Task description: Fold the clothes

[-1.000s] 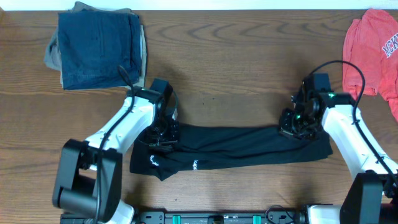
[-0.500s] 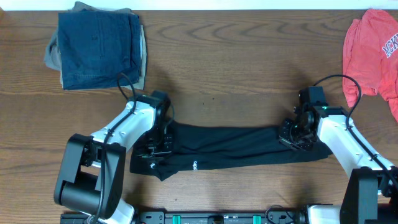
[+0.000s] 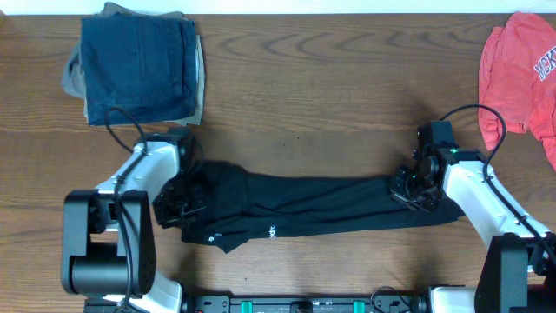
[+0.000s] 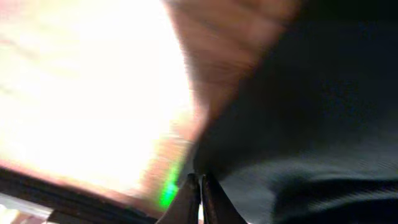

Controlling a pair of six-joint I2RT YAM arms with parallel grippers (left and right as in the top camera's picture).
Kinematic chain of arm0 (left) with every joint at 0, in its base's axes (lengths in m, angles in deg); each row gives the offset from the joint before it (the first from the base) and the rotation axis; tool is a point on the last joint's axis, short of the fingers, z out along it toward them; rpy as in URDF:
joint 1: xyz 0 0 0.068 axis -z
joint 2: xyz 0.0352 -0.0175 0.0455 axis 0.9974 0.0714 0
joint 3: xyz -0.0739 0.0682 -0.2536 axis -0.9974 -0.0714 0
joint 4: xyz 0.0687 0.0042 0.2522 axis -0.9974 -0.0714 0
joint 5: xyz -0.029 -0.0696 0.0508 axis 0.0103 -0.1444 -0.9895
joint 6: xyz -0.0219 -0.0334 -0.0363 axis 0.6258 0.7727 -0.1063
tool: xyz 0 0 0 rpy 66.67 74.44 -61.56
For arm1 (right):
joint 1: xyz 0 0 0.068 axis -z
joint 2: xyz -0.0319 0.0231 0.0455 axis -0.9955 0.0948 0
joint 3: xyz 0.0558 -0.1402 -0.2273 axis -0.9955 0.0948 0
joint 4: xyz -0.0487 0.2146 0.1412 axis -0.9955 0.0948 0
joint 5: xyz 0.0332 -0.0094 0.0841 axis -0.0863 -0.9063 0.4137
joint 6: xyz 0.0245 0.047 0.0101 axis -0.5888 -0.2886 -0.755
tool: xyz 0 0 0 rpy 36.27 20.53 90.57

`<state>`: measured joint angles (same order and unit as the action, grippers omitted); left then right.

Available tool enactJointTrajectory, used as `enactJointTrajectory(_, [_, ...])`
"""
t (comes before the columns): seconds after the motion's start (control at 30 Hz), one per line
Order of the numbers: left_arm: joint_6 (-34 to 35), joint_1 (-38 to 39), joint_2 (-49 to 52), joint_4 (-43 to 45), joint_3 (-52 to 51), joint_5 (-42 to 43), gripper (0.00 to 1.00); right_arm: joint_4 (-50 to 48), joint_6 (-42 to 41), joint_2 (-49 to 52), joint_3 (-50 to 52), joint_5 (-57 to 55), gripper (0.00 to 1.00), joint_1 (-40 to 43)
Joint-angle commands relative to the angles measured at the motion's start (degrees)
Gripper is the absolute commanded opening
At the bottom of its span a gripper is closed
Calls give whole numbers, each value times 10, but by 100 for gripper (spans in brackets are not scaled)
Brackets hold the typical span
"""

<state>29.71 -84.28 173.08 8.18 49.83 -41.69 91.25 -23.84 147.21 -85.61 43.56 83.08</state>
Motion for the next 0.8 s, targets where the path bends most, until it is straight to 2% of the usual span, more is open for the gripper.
enactJointTrajectory(0.0, [7,-16,-7,-16,4,-17,6,-2,-8,-5,3,-6,9,-3])
enactJointTrajectory(0.2, [4,10,-92,-24,11,47,6,-7,-8,-5,3,-6,10,-3])
enactJointTrajectory(0.43, [-6,113,-188,21,10,116,6,-19,-9,-5,3,-6,11,-3])
enactJointTrajectory(0.5, [-3,148,-190,46,9,135,6,-21,-9,-5,3,-6,11,-3])
enactJointTrajectory(0.67, [70,232,-159,136,-7,141,6,-27,-9,-5,3,-6,11,-3])
enactJointTrajectory(0.77, [71,268,-127,186,-8,162,6,-27,-9,-5,3,-6,11,-3])
